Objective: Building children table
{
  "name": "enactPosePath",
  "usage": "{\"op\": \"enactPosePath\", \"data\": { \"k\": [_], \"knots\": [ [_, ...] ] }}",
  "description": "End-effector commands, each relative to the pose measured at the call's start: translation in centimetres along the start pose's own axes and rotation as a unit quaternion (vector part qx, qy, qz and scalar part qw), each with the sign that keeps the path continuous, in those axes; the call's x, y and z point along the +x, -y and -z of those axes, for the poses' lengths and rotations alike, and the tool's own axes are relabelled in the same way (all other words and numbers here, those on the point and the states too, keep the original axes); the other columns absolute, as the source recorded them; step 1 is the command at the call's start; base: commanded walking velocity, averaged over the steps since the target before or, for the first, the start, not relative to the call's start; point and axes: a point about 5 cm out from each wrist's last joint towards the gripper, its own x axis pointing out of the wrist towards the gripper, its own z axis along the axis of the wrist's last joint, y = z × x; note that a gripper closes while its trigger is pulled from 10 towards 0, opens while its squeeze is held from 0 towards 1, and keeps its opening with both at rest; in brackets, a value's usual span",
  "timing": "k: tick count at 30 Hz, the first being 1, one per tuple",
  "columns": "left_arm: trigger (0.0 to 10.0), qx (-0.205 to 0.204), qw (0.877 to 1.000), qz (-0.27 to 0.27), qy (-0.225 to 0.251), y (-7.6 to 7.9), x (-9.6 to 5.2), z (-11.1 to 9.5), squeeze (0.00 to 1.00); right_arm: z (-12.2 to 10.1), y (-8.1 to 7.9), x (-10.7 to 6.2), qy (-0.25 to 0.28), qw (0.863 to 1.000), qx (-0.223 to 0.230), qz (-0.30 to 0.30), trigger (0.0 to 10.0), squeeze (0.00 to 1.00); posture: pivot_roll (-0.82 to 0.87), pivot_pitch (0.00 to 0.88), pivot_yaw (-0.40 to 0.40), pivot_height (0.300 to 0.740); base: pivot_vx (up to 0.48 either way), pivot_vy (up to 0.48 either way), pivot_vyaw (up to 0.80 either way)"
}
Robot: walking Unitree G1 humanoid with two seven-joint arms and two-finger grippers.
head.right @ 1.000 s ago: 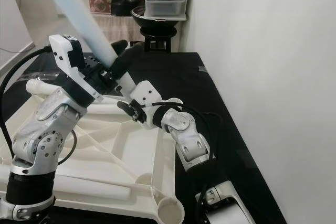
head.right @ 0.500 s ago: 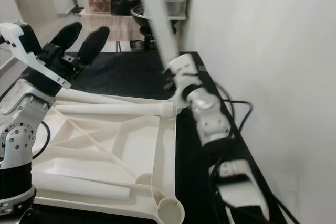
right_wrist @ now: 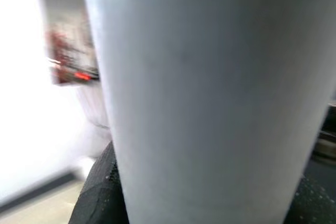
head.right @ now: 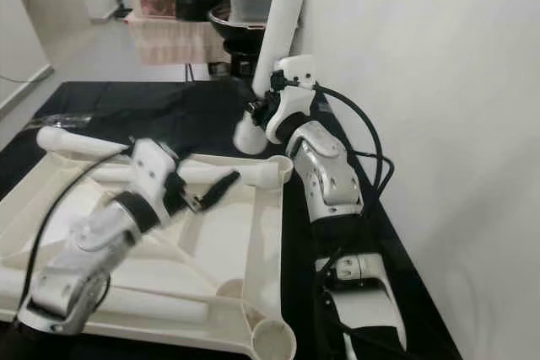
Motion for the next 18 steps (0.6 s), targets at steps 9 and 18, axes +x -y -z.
{"op": "enactPosePath", "data": {
  "k": [9, 18],
  "knots": [
    [10.0, 0.015, 0.999, 0.002, 0.029, 1.0, 0.3, -0.7, 0.00, 0.4, -0.8, -0.5, -0.011, 0.999, -0.013, -0.041, 9.6, 0.00, -0.01, 0.000, -0.022, 0.740, 0.000, 0.000, 0.00],
    [10.0, 0.020, 0.999, -0.016, 0.030, 0.9, 0.2, -0.7, 0.00, 1.3, 1.1, -1.1, -0.057, 0.997, -0.056, 0.010, 10.0, 0.00, -0.01, 0.000, -0.023, 0.740, 0.000, 0.000, 0.00]
  ]
}}
